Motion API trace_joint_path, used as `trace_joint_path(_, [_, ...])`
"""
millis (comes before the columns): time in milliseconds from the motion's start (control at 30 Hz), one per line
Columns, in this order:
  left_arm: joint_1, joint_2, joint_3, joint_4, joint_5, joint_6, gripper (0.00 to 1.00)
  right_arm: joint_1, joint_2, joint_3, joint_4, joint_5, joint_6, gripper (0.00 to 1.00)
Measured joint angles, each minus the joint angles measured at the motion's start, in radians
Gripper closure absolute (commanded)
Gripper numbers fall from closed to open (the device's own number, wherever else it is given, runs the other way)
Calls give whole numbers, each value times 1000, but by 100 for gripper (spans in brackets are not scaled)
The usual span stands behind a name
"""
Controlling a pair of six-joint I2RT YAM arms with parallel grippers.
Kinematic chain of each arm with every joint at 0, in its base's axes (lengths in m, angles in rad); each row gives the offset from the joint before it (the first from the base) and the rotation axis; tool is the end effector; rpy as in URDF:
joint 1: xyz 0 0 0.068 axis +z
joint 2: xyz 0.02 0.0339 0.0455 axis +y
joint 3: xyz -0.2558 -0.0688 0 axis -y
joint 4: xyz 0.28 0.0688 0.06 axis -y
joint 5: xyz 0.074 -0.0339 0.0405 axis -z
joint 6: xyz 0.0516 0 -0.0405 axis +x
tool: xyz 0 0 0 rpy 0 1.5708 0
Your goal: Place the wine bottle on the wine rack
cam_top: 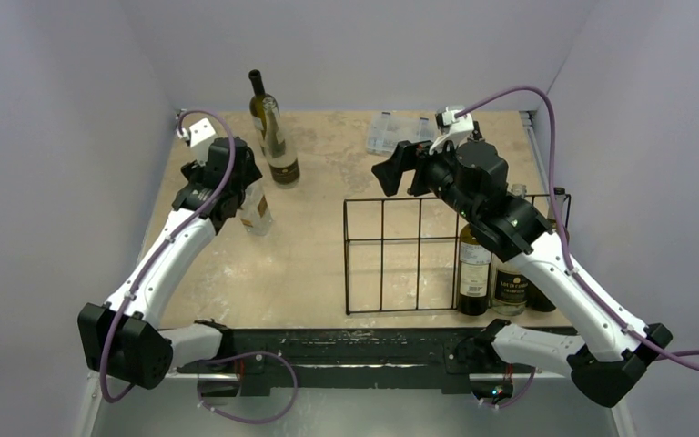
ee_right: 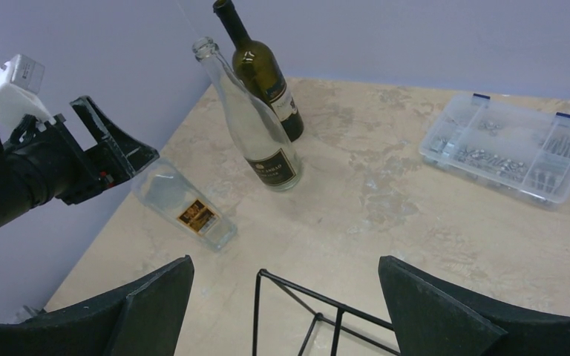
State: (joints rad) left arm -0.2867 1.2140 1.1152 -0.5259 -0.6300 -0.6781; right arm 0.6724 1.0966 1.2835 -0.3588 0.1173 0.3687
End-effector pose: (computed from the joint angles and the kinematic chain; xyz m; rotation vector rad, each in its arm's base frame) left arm 0.3050 -0.0582 0.3176 -0.7292 1.9316 0.1043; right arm 0.2311 0.1763 0.4306 -0.1829 1.7784 0.6562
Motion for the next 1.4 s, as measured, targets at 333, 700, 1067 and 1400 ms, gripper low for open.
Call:
trace_joint_path(333, [13,126,74,7,52,44,47,0,-1,-6,-8,-4,0,1])
trace_joint_path(700, [27,120,93,-35,67,89,84,0,-1,-47,-25,-13,4,1])
trace_joint_path(1067, [27,-9,93,-93,229,115,100,0,17,-69,-17,-24,8,1])
trace_joint_path(1400, [27,-146,93,-99,327,122,100,74,100,-69,65,-30,2,1])
